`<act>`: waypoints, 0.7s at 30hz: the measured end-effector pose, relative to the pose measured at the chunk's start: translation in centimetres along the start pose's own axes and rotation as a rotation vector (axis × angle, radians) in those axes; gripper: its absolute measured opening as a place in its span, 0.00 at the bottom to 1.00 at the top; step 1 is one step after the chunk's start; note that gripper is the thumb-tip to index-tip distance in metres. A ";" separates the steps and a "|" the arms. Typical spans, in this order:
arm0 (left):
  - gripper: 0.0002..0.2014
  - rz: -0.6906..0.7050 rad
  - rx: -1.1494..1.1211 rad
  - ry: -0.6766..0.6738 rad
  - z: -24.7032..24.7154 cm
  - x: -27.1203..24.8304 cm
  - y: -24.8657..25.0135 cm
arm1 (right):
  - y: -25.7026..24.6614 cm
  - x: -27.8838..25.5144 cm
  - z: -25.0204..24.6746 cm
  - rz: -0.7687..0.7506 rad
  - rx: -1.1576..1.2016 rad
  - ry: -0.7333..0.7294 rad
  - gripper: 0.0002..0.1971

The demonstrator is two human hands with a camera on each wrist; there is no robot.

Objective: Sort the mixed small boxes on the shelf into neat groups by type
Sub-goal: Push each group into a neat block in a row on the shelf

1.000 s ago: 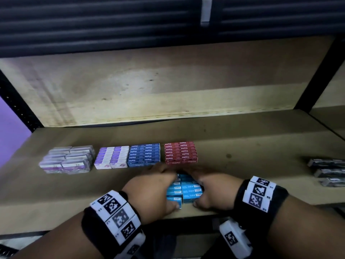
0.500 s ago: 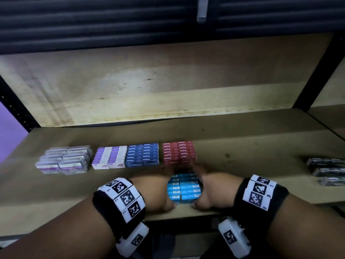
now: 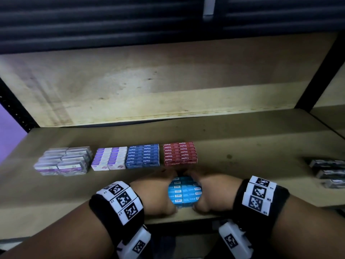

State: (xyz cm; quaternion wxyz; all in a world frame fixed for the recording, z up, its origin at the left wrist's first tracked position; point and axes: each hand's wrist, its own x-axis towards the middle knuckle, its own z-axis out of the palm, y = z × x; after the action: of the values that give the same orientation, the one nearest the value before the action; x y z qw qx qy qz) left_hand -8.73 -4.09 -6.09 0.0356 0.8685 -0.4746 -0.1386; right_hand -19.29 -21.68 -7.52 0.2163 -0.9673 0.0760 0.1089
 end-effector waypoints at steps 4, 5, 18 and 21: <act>0.37 -0.008 -0.040 -0.005 0.4 -0.1 0.0 | -0.5 0.3 -0.2 -0.004 -0.013 -0.029 0.41; 0.37 -0.010 -0.058 -0.004 0.5 -0.1 -0.1 | -0.7 0.3 -0.3 -0.009 -0.018 -0.037 0.41; 0.36 -0.027 -0.166 -0.014 1.0 0.0 -0.3 | -1.6 -0.3 -0.7 -0.020 -0.050 -0.013 0.45; 0.35 -0.032 -0.180 -0.025 0.9 -0.1 -0.2 | -1.6 -0.3 -0.7 -0.014 -0.075 0.002 0.43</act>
State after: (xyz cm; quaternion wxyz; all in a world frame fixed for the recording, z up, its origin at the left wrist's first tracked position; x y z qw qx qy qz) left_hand -8.85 -3.80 -7.01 0.1053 0.8674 -0.4469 -0.1919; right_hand -19.13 -20.52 -6.18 0.1807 -0.9753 0.0652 0.1089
